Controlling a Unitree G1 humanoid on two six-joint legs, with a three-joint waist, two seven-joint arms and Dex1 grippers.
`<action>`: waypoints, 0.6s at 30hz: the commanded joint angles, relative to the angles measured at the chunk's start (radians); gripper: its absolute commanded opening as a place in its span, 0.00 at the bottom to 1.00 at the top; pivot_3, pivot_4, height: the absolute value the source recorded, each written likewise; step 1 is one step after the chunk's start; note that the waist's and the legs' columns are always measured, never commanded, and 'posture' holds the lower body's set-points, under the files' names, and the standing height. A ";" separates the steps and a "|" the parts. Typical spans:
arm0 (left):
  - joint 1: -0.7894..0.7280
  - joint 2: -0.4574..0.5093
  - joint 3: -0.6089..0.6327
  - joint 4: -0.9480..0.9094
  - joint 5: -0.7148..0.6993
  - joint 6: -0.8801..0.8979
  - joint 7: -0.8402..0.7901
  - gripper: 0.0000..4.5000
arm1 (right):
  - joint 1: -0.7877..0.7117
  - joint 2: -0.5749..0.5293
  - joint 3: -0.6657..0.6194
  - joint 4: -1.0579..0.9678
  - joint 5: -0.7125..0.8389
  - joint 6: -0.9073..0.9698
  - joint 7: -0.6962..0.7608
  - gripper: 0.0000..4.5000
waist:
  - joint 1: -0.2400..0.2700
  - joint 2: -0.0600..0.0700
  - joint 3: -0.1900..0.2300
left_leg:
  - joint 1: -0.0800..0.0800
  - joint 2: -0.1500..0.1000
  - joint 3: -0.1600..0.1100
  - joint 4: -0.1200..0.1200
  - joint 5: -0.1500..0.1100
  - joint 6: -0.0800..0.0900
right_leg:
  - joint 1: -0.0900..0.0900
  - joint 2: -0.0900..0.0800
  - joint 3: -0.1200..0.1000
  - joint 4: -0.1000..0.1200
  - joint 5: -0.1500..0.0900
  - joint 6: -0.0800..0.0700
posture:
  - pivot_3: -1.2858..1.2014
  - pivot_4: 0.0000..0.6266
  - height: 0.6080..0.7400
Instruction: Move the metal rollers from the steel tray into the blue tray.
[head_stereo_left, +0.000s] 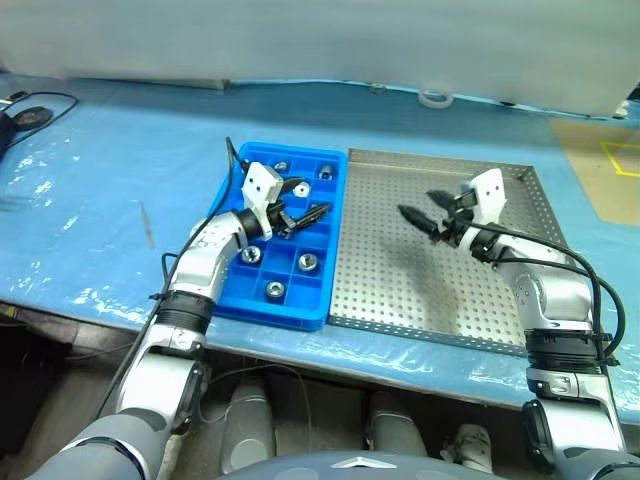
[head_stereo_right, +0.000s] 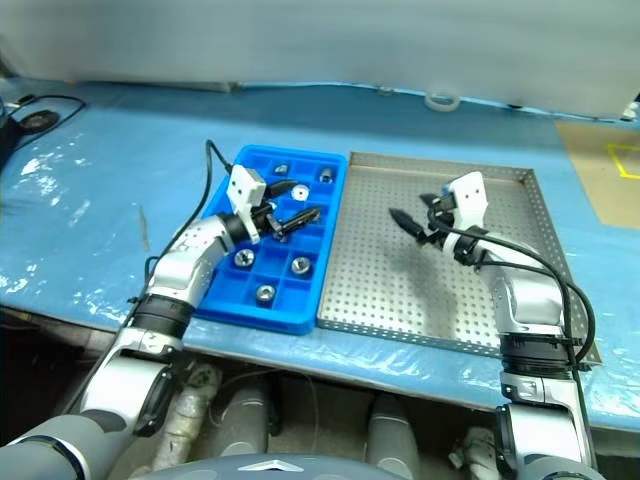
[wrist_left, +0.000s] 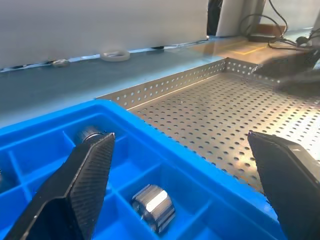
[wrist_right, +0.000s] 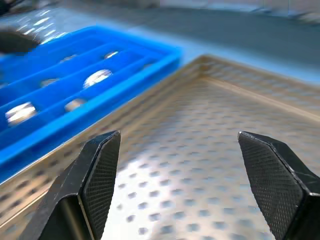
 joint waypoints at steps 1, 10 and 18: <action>-0.044 -0.013 0.035 0.057 -0.004 -0.070 0.009 1.00 | -0.041 0.001 -0.035 -0.002 0.012 -0.046 -0.040 0.91 | -0.010 0.000 0.000 | 0.000 0.000 0.000 0.000 0.000 0.000 | 0.000 0.000 0.000 0.000 0.000 0.000 | 0.45 0.24 1.00; -0.046 -0.051 0.041 0.069 -0.015 -0.103 -0.015 1.00 | -0.028 0.016 0.009 -0.003 0.059 -0.034 0.004 0.99 | -0.015 0.000 0.000 | 0.000 0.000 0.001 0.001 -0.001 0.002 | 0.001 0.000 0.000 -0.001 0.000 -0.001 | 0.46 0.24 1.00; -0.030 -0.048 0.029 0.025 -0.021 -0.100 -0.056 1.00 | -0.020 0.009 0.052 -0.009 0.062 -0.038 0.053 0.99 | -0.014 0.000 0.000 | 0.000 0.000 0.000 0.001 -0.001 0.002 | 0.001 -0.001 0.000 -0.001 0.000 -0.001 | 0.47 0.24 1.00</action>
